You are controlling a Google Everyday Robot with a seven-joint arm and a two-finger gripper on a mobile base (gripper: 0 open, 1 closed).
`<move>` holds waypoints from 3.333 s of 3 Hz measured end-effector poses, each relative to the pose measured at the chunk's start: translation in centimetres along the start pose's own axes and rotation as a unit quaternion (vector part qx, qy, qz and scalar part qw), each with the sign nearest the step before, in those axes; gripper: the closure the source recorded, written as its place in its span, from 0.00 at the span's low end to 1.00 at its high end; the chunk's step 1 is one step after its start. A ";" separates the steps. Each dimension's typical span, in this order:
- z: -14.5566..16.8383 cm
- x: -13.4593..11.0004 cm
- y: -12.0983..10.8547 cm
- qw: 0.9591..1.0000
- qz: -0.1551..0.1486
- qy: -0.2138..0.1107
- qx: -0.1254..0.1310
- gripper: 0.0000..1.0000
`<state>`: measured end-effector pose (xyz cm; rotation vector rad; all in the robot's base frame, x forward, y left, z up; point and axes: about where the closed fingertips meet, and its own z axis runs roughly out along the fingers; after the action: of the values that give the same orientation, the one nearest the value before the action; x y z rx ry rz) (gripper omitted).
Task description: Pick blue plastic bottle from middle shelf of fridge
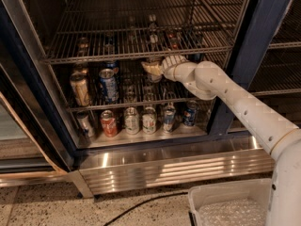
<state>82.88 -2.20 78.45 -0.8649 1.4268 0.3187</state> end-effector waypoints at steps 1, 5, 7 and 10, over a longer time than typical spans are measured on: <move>0.0 0.0 0.0 1.000 0.000 0.000 0.000 0.72; -1.7 -0.6 -0.3 1.000 -0.013 -0.006 0.020 1.00; -3.1 -1.9 -0.4 0.999 -0.036 -0.020 0.033 1.00; -2.8 -2.4 0.0 0.996 -0.080 -0.004 0.045 1.00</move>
Offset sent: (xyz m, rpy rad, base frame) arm 0.0000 0.0000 0.0000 0.0000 0.0000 0.0000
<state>80.49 -3.37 80.93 -0.8961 1.3453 0.1359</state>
